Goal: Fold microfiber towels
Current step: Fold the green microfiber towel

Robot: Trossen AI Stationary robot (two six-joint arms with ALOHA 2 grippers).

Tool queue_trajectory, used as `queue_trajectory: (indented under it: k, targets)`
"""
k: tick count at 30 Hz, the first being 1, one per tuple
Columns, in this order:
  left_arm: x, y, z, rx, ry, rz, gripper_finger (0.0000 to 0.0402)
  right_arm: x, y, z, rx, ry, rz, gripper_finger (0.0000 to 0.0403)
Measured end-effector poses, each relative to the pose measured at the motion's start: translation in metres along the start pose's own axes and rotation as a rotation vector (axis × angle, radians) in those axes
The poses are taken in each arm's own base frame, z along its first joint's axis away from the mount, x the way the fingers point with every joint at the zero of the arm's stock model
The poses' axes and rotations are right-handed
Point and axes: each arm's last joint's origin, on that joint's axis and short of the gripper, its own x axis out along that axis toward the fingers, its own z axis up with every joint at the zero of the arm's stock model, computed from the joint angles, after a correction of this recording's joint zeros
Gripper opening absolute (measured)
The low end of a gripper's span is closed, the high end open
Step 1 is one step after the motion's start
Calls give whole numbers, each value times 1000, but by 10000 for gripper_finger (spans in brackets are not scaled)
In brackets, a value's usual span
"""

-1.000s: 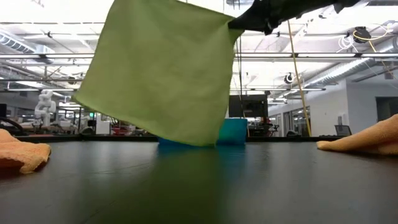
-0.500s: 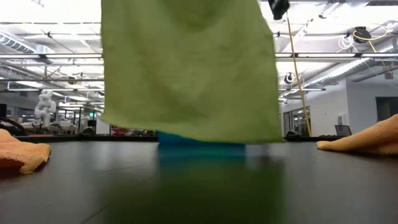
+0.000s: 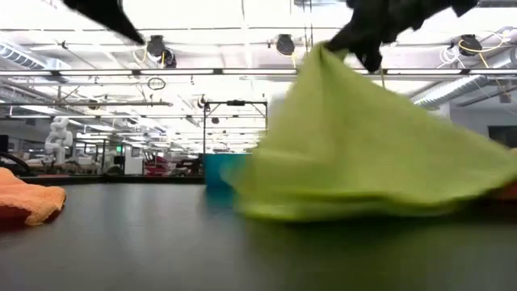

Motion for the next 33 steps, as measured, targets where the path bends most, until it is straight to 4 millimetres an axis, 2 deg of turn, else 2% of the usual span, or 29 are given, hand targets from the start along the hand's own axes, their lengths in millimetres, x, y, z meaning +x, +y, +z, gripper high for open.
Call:
queue_trajectory:
  k: [6, 11, 13, 18, 24, 28, 33]
  targets:
    - [41, 1, -21, -22, 41, -46, 2, 24, -23, -18, 62, 130, -21, 0]
    - [81, -7, -30, -96, -117, -336, 32, 35, -27, -25, 63, 178, -37, 0]
    - [97, -5, -35, -134, -179, -389, 55, 36, -27, -26, 61, 181, -35, 0]
    - [139, 4, -35, -226, -222, -391, 130, 36, -26, -24, 48, 164, -27, 0]
    - [203, 2, -32, -333, -140, -413, 207, 37, -26, -23, 26, 156, -23, 0]
    - [241, -1, -29, -362, -71, -450, 226, 37, -26, -23, 13, 157, -22, 0]
    - [269, -3, -19, -397, -44, -520, 227, 37, -26, -24, 12, 164, -24, 0]
